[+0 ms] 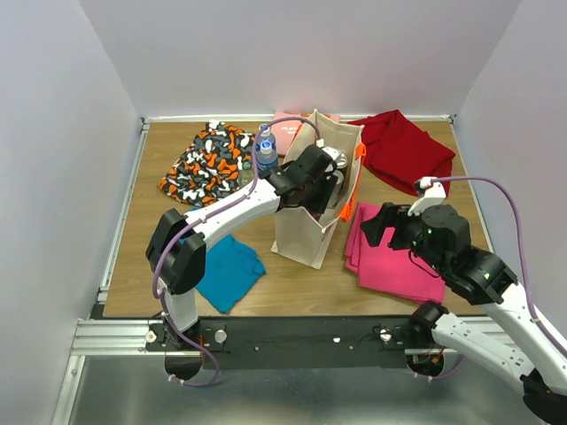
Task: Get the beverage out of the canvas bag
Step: Take out the drink from the canvas bag.
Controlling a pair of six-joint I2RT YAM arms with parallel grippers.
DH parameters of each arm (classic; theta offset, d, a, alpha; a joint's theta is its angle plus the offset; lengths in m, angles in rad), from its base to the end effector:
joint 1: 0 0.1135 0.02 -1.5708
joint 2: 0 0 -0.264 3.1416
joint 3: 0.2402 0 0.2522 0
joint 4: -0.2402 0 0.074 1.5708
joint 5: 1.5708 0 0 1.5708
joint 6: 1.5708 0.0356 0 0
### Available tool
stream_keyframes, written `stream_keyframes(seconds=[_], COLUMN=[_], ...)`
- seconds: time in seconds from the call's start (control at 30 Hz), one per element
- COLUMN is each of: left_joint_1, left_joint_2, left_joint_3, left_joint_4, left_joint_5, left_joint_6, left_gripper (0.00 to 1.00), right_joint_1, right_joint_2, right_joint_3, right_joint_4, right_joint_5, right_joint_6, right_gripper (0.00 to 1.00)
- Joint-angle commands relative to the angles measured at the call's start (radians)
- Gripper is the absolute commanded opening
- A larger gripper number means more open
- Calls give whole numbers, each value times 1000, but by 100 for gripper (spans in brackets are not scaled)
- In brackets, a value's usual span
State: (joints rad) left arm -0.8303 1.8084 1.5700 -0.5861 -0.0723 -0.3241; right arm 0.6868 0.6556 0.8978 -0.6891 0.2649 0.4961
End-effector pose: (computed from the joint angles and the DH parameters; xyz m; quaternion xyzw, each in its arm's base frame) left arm 0.2776 -0.2999 0.2901 0.2203 0.9042 -0.1706 0.3237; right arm 0.1079 0.0764 0.3446 -0.0098 0.8417 0.2017 0.5008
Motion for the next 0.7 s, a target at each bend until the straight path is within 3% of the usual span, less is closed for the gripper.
stream_keyframes(seconds=[0.0, 0.53, 0.67], left_joint_1=[7, 10, 10], left_joint_2=[-63, -34, -18], left_joint_3=[-11, -71, -59], left_joint_4=[170, 170, 147], left_joint_5=[-44, -29, -27], left_joint_6=[-20, -73, -73], left_gripper=[0, 0, 13], right_joint_1=[-1, -1, -1], right_joint_2=[6, 27, 35], right_joint_3=[-2, 13, 12], right_joint_4=[22, 19, 23], right_joint_5=[8, 22, 25], right_joint_6=[-11, -28, -33], right_gripper=[100, 100, 100])
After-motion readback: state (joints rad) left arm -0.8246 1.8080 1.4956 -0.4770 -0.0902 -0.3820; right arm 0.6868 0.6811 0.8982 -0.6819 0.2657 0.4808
